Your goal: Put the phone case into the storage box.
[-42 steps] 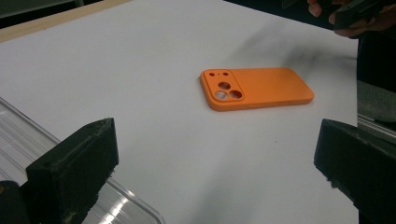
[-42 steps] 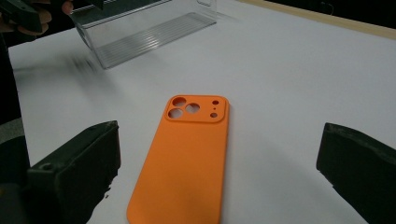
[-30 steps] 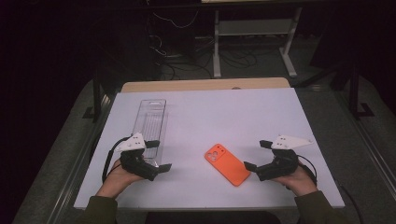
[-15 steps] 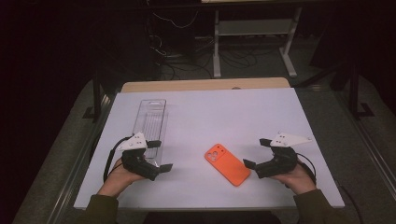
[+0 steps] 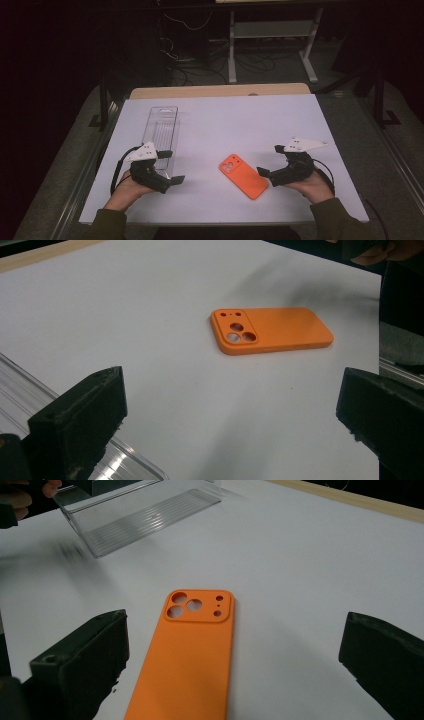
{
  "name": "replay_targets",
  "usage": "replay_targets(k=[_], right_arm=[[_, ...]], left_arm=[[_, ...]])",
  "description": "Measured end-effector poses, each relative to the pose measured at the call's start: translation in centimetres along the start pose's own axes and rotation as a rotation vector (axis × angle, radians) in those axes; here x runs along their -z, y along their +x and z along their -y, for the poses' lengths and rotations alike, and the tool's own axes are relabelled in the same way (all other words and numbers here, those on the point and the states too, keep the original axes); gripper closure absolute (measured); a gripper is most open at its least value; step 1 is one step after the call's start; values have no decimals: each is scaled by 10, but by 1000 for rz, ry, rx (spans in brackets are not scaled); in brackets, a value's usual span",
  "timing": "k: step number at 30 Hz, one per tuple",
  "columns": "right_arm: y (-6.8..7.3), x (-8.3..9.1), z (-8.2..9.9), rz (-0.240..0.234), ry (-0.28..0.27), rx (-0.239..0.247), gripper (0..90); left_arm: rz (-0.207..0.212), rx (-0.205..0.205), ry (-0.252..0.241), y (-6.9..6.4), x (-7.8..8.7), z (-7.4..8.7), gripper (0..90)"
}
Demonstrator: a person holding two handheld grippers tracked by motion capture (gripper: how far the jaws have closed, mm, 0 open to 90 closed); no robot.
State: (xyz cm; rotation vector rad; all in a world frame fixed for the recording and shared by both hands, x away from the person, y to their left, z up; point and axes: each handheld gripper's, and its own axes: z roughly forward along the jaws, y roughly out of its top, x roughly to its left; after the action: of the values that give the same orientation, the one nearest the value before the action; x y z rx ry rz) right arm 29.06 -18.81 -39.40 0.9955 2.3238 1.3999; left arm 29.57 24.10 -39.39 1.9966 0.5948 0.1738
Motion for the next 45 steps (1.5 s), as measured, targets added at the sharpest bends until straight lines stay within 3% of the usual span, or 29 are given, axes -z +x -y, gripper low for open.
replay_targets(k=[25, 45], right_arm=[[-1, -17, -13, 9, 46, 13, 0], [-6, -26, -24, 19, 21, 7, 0]], left_arm=[[2, 2, -8, 2, -3, -2, 0], [-1, 0, -11, 2, -2, -2, 0]])
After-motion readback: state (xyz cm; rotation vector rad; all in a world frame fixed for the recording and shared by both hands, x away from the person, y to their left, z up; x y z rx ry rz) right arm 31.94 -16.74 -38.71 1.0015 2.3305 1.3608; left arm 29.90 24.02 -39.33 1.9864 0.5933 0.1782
